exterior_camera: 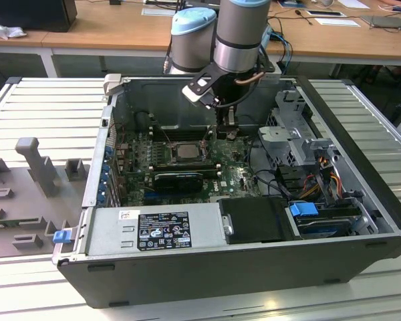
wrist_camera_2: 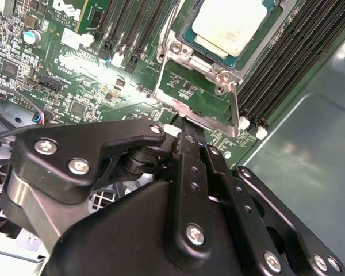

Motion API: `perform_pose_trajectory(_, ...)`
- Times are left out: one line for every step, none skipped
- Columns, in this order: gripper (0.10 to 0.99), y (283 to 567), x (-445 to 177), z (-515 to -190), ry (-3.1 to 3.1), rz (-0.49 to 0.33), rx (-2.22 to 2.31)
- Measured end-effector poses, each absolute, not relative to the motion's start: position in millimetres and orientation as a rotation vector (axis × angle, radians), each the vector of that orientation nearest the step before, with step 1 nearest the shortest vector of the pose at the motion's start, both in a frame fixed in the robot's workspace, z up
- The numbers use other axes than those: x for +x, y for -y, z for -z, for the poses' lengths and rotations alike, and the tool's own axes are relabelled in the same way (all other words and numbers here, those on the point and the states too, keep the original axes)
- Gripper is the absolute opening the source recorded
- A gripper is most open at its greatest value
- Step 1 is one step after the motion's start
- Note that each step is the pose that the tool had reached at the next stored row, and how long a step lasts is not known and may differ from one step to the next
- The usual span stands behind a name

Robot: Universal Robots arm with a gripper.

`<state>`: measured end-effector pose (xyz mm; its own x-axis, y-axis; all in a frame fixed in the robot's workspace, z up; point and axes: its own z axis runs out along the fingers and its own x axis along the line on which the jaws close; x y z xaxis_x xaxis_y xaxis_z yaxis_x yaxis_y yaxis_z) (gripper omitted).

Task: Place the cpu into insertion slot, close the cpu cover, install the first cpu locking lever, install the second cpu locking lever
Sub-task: 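Close the cpu cover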

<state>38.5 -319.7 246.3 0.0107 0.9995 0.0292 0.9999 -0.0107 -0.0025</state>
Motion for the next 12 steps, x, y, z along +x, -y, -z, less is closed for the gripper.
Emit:
perform_pose_trajectory(0.106,319.7,38.3,-246.3,2.194,0.030,-2.217)
perform_pose_trajectory(0.106,319.7,38.0,-246.3,2.194,0.030,-2.217)
perform_pose_trajectory(0.106,319.7,37.7,-246.3,2.194,0.030,-2.217)
perform_pose_trajectory(0.106,319.7,37.5,-246.2,2.194,0.030,-2.217)
perform_pose_trajectory(0.106,319.7,37.0,-246.3,2.194,0.030,-2.217)
perform_pose_trajectory(0.106,319.7,36.7,-246.3,2.194,0.030,-2.217)
perform_pose_trajectory(0.106,319.7,36.4,-246.3,2.194,0.030,-2.217)
perform_pose_trajectory(0.106,319.7,35.8,-246.3,2.194,0.030,-2.217)
perform_pose_trajectory(0.106,319.7,35.5,-246.2,2.194,0.030,-2.217)
perform_pose_trajectory(0.106,319.7,35.0,-246.3,2.194,0.030,-2.217)
perform_pose_trajectory(0.106,319.7,34.3,-246.3,2.194,0.030,-2.217)
perform_pose_trajectory(0.106,319.7,33.9,-246.3,2.194,0.030,-2.217)
